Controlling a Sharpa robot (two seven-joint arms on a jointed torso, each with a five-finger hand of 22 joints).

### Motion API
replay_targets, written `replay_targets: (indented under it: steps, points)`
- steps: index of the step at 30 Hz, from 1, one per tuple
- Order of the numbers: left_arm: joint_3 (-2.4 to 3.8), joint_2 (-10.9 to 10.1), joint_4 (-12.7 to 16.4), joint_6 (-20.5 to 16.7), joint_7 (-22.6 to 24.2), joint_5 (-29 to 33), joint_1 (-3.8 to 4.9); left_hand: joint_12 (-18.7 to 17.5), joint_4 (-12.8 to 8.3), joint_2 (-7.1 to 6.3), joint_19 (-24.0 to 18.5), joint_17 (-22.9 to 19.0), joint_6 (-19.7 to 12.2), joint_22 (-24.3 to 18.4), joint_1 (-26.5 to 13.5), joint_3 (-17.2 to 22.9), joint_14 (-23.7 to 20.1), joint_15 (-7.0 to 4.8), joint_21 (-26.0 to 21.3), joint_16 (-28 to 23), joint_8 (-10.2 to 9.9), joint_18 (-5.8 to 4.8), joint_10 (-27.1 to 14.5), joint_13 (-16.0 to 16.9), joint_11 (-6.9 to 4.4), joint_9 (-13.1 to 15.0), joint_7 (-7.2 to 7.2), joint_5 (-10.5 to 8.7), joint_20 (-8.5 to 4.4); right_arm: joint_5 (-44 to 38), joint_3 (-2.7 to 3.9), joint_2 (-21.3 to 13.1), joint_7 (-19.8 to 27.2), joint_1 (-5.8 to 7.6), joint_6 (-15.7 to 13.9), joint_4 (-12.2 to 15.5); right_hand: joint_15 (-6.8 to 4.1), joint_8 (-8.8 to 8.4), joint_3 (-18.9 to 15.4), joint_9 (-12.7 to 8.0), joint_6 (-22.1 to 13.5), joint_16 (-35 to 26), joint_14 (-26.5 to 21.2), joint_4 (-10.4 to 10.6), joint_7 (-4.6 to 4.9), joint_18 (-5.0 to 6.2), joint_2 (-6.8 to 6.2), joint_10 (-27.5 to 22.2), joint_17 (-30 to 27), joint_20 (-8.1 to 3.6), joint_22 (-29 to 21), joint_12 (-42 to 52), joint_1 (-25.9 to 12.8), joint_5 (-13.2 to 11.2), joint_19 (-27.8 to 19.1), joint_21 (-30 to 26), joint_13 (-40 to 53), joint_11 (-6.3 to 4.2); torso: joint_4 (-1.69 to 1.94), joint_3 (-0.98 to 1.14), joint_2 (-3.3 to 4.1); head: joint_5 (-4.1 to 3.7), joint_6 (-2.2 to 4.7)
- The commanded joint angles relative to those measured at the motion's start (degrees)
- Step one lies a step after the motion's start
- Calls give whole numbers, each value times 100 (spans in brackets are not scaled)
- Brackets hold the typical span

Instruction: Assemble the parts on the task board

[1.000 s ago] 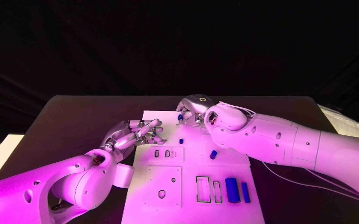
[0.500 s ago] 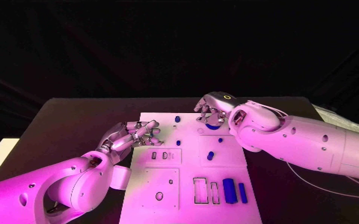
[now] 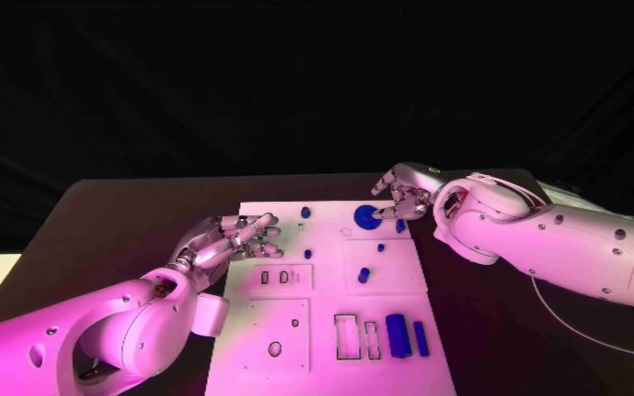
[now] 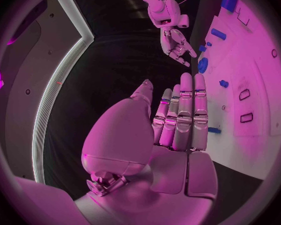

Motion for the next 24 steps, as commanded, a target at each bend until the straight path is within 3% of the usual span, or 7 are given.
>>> replay_targets:
  steps: [1, 7, 24]
  points:
    - [3, 16, 3, 132, 27, 9, 5, -20, -20, 55, 16, 7, 9, 8, 3, -13, 16, 24, 25, 17, -19, 61, 8, 9, 13, -8, 31, 13, 5, 87, 1, 61, -154, -6, 356, -90, 35, -1, -50, 4, -46, 30, 377, 23, -4, -110, 18, -22, 217, 50, 676, 61, 67, -3, 84, 23, 80, 22, 0, -1, 2, -8, -5]
    - [3, 30, -2, 139, 26, 9, 5, -20, -20, 55, 16, 7, 9, 8, 3, -13, 16, 24, 25, 17, -19, 61, 8, 9, 13, -8, 31, 13, 5, 23, -5, 206, -161, -40, 417, -234, 40, 13, -83, 11, -40, 58, 383, 52, -2, -115, 51, 21, 264, 57, 699, 199, 121, -5, 94, 34, 244, 26, 17, -7, 5, -10, -23]
    - [3, 38, -15, 140, 22, 9, 5, -20, -20, 55, 16, 7, 9, 8, 3, -13, 16, 24, 25, 17, -19, 61, 8, 9, 13, -8, 31, 13, 5, -26, -12, 437, -133, -75, 524, -397, 28, 127, -140, 55, 150, 139, 402, 112, -35, -135, 181, 220, 400, 55, 800, 673, 205, -9, 147, 79, 770, 3, 13, -12, 3, -11, -52]
